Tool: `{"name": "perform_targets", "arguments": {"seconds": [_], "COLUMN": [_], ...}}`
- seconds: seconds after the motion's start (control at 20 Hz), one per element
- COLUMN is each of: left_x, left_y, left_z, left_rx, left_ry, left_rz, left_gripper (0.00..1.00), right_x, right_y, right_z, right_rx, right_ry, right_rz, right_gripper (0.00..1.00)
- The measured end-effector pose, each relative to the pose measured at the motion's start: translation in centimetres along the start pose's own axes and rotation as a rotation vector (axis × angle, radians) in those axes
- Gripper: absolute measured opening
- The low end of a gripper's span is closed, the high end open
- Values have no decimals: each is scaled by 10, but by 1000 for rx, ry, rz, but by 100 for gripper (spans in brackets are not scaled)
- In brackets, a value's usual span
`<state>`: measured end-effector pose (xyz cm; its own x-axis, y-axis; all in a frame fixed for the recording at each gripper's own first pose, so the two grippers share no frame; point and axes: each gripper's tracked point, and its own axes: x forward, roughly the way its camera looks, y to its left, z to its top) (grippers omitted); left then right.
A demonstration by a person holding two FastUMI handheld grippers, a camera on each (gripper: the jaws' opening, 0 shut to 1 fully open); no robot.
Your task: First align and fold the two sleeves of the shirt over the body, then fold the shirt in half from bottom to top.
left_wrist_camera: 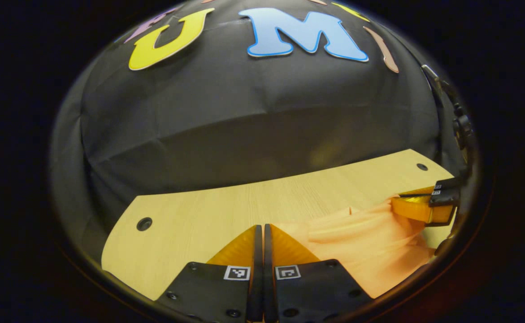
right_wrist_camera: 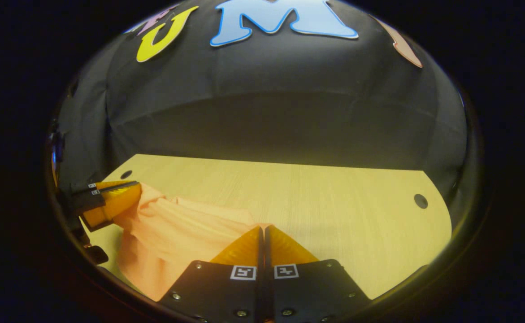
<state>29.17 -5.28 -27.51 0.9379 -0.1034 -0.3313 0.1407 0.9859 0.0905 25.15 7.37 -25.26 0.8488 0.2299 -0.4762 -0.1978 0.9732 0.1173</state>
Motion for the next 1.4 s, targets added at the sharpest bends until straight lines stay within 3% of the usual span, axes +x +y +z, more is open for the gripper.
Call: {"name": "perform_targets", "arguments": {"seconds": [0.45, 0.55, 0.6, 0.9, 0.95, 1.0, 1.05, 1.4], "left_x": [13, 12, 11, 1, -3, -8, -14, -78], "left_y": [2, 1, 4, 2, 1, -1, -2, -13], "left_z": [-25, -29, -30, -14, -10, -5, -1, 15], "left_rx": [-33, -39, -36, -22, -23, -30, -39, -24], "left_ry": [41, 52, 52, 25, 21, 15, 10, -9], "left_rz": [11, 0, 13, 15, 12, 10, 7, -15], "left_gripper": [7, 20, 30, 63, 63, 53, 63, 63], "right_x": [15, 9, 11, -1, -4, -10, -14, -79], "right_y": [1, 1, 0, -4, -4, -5, -5, 1], "right_z": [-17, -14, -15, -8, -5, -2, 1, 11], "right_rx": [19, 23, 19, 5, 10, 14, 16, 17], "right_ry": [29, 27, 23, 15, 11, 5, 0, -33], "right_rz": [2, 1, -3, -14, -16, -18, -20, -32], "right_gripper": [5, 16, 31, 36, 37, 37, 37, 37]}}
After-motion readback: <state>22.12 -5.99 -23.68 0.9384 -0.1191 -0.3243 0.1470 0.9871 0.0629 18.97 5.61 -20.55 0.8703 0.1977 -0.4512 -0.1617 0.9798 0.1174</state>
